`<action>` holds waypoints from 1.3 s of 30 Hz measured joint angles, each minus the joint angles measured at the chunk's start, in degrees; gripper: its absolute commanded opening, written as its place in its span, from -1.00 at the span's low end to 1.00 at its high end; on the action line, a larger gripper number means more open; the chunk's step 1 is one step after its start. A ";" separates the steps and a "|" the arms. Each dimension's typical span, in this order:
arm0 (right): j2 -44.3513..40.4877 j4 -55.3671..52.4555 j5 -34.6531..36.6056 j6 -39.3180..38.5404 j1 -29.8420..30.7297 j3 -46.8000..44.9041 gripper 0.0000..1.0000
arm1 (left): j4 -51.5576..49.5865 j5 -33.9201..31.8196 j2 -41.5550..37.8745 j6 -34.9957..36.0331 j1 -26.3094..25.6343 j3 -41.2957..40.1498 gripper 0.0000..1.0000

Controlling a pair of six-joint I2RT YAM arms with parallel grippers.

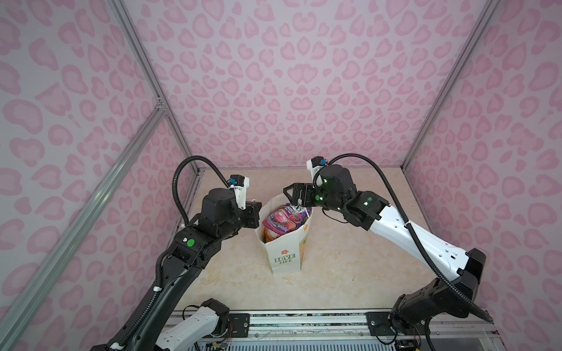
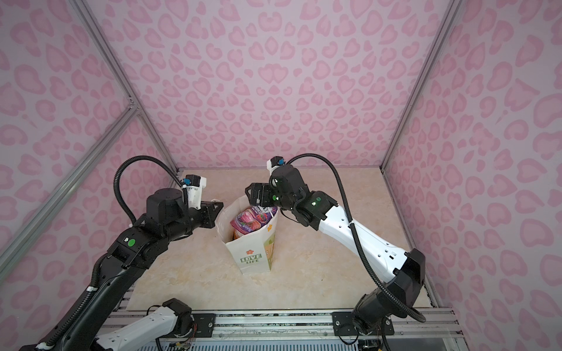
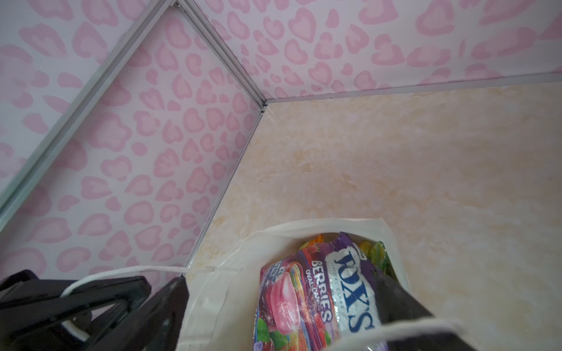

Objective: Place the snacks into the paper bag
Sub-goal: Pick up the paper bag from the center of the table.

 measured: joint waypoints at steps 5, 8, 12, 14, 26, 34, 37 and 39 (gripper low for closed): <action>1.38 4.07 -4.94 1.03 -0.37 0.74 0.91 | 0.00 0.04 0.00 0.00 0.00 0.00 -0.88; 1.46 5.86 -7.17 1.09 0.17 1.40 0.87 | 0.02 0.94 0.02 -0.55 0.00 0.00 -0.88; 1.18 7.72 -9.75 1.60 0.31 1.51 0.83 | 0.11 4.52 -0.22 -1.95 0.04 -0.13 -0.84; 0.50 7.69 -10.49 1.64 0.28 1.49 0.81 | 0.26 6.80 -0.74 -3.10 0.04 -0.57 -0.83; -7.41 14.91 -15.06 1.57 -2.82 -9.16 0.69 | 1.16 23.28 3.06 -12.24 0.04 3.10 -0.75; -11.41 18.67 -18.43 1.77 -5.70 -13.55 0.65 | 1.36 27.63 7.63 -16.09 0.04 7.13 -0.78; -12.04 18.16 -20.20 2.80 -8.46 -12.68 0.60 | 1.62 29.35 12.76 -16.79 0.07 11.17 -0.81; -12.20 16.98 -21.51 3.82 -10.36 -11.08 0.58 | 1.55 30.42 16.92 -17.14 0.04 15.37 -0.83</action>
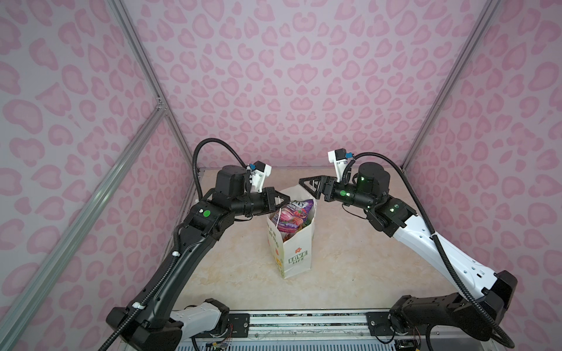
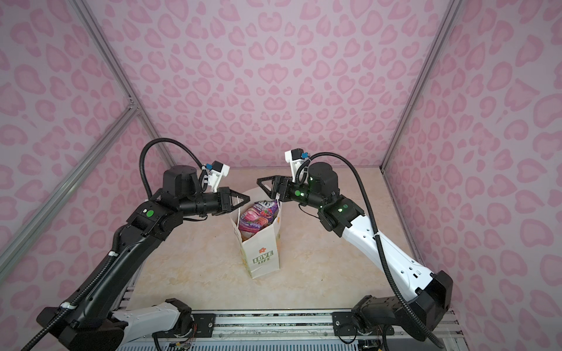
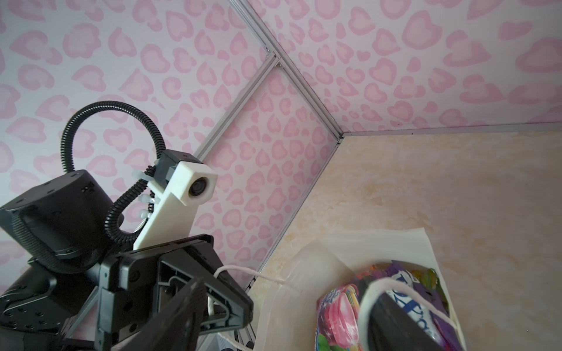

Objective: Place the snacks into the paper bag
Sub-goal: Pick up the paper bag from the center of the table, then place the paper bag at the center of the table.

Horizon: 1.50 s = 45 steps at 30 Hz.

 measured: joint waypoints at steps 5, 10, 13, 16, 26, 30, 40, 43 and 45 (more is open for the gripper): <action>-3.13 -1.27 -0.33 0.17 -1.49 2.95 0.59 | -0.33 0.17 4.52 -0.55 -3.28 10.75 -0.77; -7.13 0.52 -0.37 -0.33 -5.95 -0.07 0.57 | 2.84 0.70 10.38 -0.35 -3.26 14.58 -0.82; -8.07 -2.32 -0.11 0.50 -7.63 -2.82 0.58 | 0.61 0.20 13.07 -0.90 -3.32 13.94 -0.81; -9.64 -4.31 -0.20 0.26 -8.76 -4.90 0.61 | 0.42 -0.33 13.20 -0.85 -3.50 13.92 -0.81; -11.65 0.37 -2.36 0.44 -11.96 -12.39 0.71 | 6.25 -0.17 12.94 -1.84 -3.69 5.38 -0.81; -11.34 2.69 -2.75 0.46 -12.26 -13.70 0.79 | 9.38 -0.90 12.00 -1.88 -3.67 2.36 -0.62; -11.52 3.78 -1.81 1.68 -12.26 -15.43 0.88 | 11.91 -2.95 10.75 -2.93 -3.26 0.46 0.50; -11.34 4.02 -1.66 1.79 -12.26 -15.58 0.89 | 12.00 -3.37 10.71 -2.95 -3.08 -0.09 0.76; -11.32 4.04 -1.68 2.21 -12.28 -15.58 0.89 | 11.98 -3.39 10.60 -2.97 -3.04 -0.20 0.99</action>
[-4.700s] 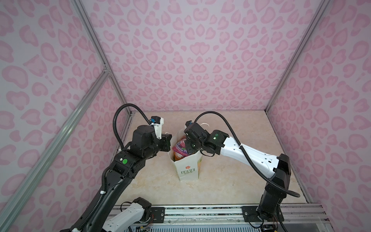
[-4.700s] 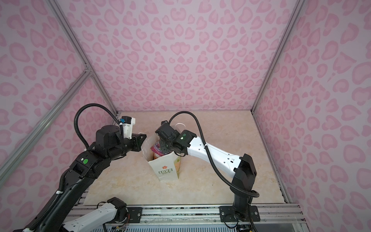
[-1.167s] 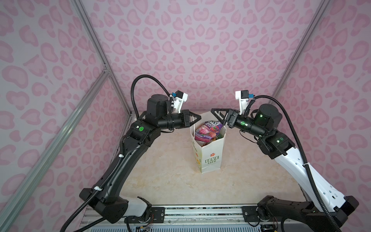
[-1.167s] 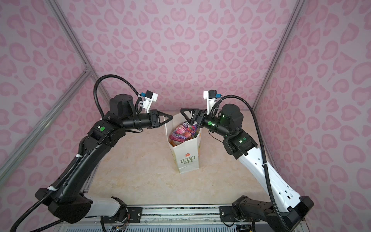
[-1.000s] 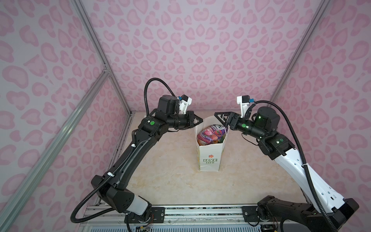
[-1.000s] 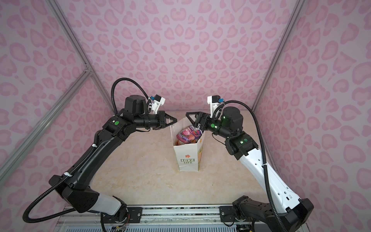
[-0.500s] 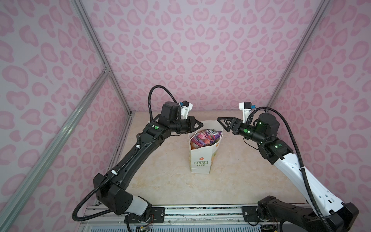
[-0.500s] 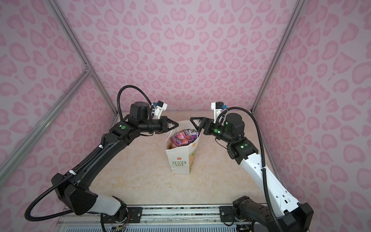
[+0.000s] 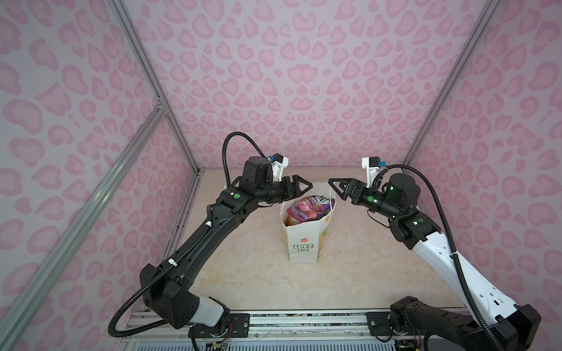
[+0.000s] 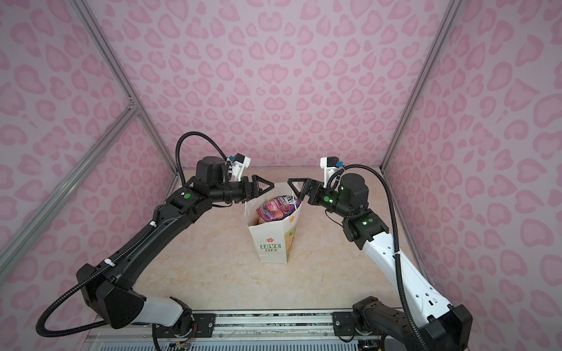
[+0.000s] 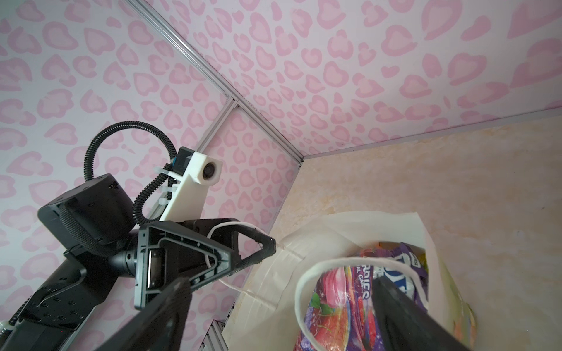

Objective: Place the snacks into the paper bag
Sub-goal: Place the paper bag at the center of the table.

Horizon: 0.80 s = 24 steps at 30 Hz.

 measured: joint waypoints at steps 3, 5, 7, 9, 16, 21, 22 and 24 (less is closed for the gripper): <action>-0.11 -0.09 0.02 0.00 0.02 0.00 0.89 | -0.24 0.02 -0.55 0.11 0.11 0.00 0.96; -0.48 -0.76 0.15 0.00 0.02 0.15 0.89 | -0.94 0.04 -1.27 0.81 0.37 0.00 0.96; -0.92 -1.01 0.68 -0.04 0.02 0.39 0.89 | -2.05 0.02 -2.25 1.27 0.44 -0.04 0.96; -1.36 -1.36 0.76 -0.20 0.02 0.63 0.90 | -3.43 -0.04 -3.43 2.40 0.59 -0.04 0.96; -2.03 -2.34 1.60 -0.61 0.02 0.66 0.91 | -11.06 -3.87 -5.31 7.48 1.40 1.55 0.96; -2.62 -3.52 1.57 -1.09 0.02 0.70 0.96 | -17.11 -9.42 -5.29 10.80 2.60 5.49 0.96; -3.06 -4.33 1.57 -1.46 0.02 0.85 0.96 | -18.47 -10.86 -5.31 11.56 2.95 6.43 0.96; -4.17 -5.66 2.12 -2.21 0.02 1.38 0.97 | -20.83 -14.38 -5.57 12.94 3.58 7.93 0.96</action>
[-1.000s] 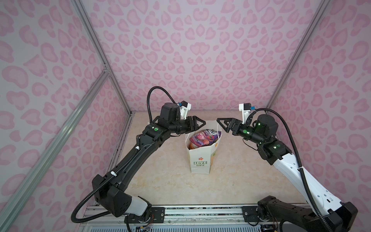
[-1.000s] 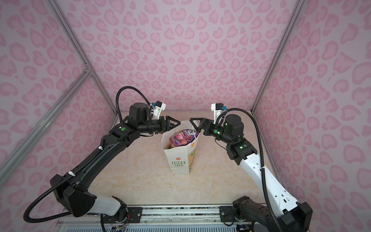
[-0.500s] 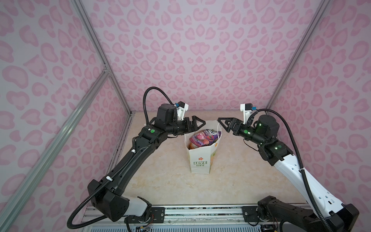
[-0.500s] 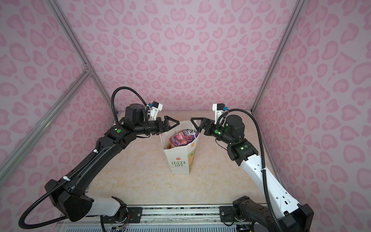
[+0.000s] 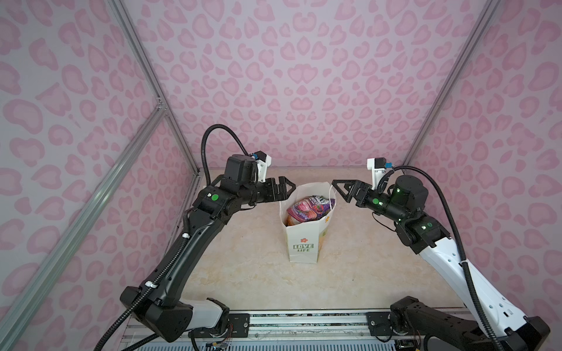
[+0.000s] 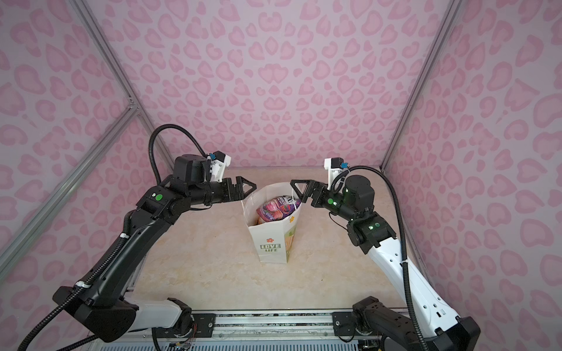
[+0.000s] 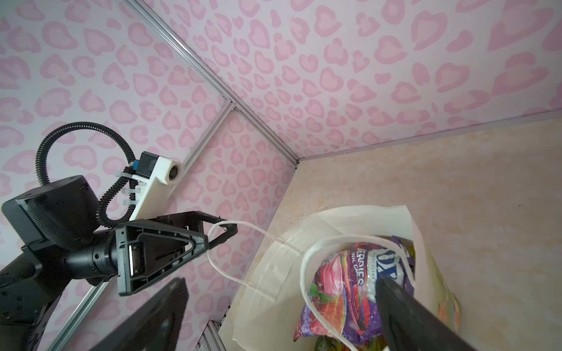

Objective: Place the snacks into the paper bag
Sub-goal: Place the paper bag at the center of the table, then reset both arms

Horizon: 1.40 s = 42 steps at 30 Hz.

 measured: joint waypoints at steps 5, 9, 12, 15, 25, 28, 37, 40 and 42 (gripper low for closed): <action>-4.83 -5.18 3.17 -3.32 0.00 0.57 0.97 | -3.56 -12.09 -5.81 2.12 0.57 -0.17 0.96; -8.39 -10.86 7.74 -6.60 -0.13 0.74 0.97 | -0.92 -19.26 -14.32 2.05 0.55 -7.54 0.96; -11.06 -14.34 12.13 -8.98 -0.26 -0.13 0.97 | 3.02 -26.77 -20.81 0.33 0.57 -16.68 0.96; -12.98 -18.12 18.73 -10.88 -0.59 -1.31 0.97 | 5.46 -34.60 -26.25 -2.25 0.57 -25.90 0.96; -17.29 -15.85 42.21 -15.74 -4.37 -17.49 0.97 | 21.03 -57.59 -29.66 -8.02 0.57 -52.81 0.94; -19.56 -9.75 46.03 -16.83 -6.29 -26.56 0.97 | 25.79 -64.67 -25.94 -7.67 0.61 -55.19 0.94; -12.24 5.75 49.00 -19.34 -16.79 -36.26 0.97 | 45.55 -77.64 -14.12 2.27 6.36 -60.98 0.94; -8.72 10.73 48.89 -19.61 -20.09 -39.08 0.98 | 53.92 -74.93 -10.29 7.45 10.01 -64.74 0.94; -6.99 16.02 49.55 -20.48 -20.74 -41.97 0.97 | 60.78 -72.15 -8.41 11.30 11.50 -67.87 0.94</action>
